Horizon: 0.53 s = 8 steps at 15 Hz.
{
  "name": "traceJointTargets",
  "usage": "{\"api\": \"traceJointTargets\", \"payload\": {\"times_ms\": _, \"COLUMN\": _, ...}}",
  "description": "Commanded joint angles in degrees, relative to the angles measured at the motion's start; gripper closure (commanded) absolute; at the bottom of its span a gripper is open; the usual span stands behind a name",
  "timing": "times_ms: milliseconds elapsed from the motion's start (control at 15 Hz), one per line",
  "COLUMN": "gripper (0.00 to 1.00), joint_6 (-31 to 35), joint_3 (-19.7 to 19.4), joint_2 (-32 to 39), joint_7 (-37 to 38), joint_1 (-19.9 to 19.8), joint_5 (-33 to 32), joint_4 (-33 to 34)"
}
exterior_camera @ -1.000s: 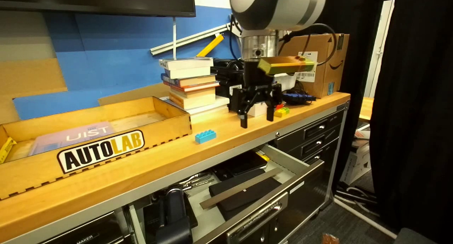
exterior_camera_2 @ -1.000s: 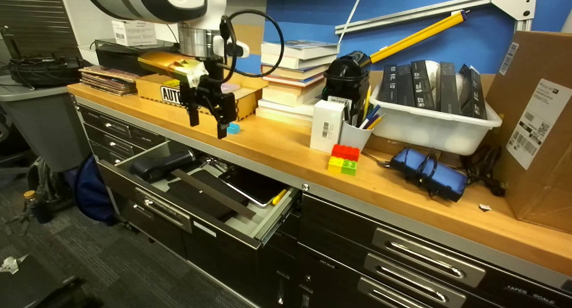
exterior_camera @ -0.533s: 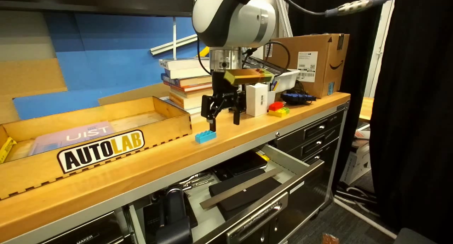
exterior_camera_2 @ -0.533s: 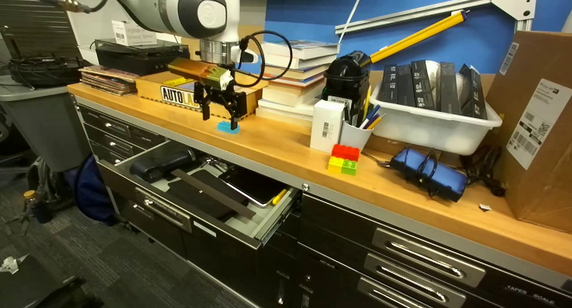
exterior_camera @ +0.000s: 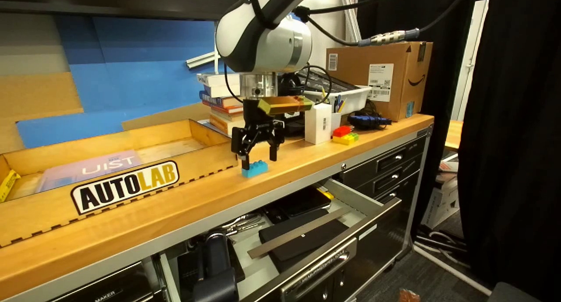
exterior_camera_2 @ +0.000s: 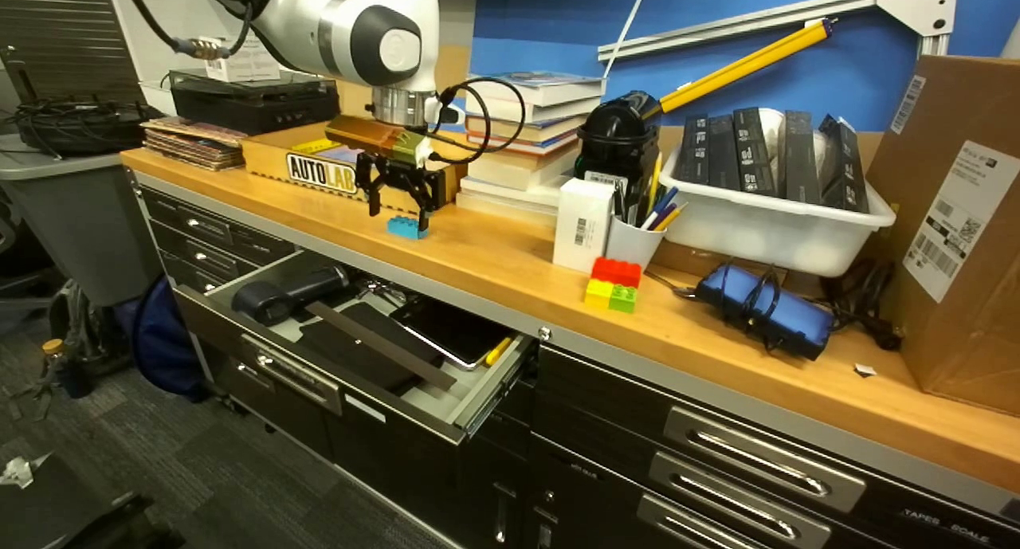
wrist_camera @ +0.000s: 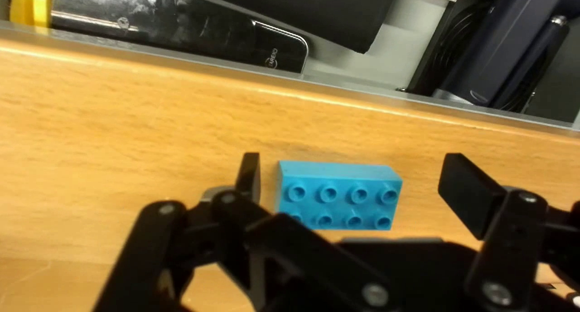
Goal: Put the blue block in the drawer, then close it
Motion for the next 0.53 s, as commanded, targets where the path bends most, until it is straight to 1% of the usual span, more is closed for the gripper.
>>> {"api": "traceJointTargets", "payload": {"times_ms": 0, "gripper": 0.0, "joint_6": -1.83, "joint_3": 0.4, "joint_2": 2.45, "joint_7": -1.75, "joint_1": 0.25, "joint_5": 0.4, "joint_4": 4.24}}
{"api": "traceJointTargets", "payload": {"times_ms": 467, "gripper": 0.0, "joint_6": 0.33, "joint_3": 0.17, "joint_2": 3.32, "joint_7": -0.53, "joint_1": 1.29, "joint_5": -0.83, "joint_4": 4.07}}
